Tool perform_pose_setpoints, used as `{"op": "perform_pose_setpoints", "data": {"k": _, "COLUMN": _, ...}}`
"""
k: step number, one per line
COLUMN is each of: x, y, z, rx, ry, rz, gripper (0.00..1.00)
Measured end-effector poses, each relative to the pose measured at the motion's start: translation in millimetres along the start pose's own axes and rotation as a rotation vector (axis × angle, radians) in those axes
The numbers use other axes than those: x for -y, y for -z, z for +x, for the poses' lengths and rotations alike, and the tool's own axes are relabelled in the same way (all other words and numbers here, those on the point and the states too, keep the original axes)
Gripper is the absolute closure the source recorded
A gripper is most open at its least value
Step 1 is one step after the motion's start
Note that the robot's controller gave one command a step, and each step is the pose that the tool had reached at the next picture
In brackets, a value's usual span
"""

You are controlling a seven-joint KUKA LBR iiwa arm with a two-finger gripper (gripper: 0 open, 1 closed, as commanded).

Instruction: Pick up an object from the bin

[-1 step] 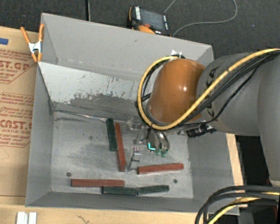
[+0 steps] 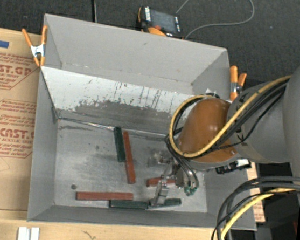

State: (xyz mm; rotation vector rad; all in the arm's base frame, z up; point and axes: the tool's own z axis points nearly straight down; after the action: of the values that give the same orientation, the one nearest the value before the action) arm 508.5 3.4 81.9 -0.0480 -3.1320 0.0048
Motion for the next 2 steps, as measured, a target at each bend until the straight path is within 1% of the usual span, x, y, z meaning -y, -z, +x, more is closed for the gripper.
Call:
{"op": "perform_pose_setpoints", "data": {"k": 1, "x": 60.3, "y": -9.7, "z": -47.2, "rx": 0.012, "ry": 0.562, "rz": 0.000, "gripper": 0.00}}
{"op": "perform_pose_setpoints", "data": {"k": 2, "x": 58.8, "y": -9.2, "z": -47.1, "rx": 0.011, "ry": 0.562, "rz": -0.002, "gripper": 1.00}}
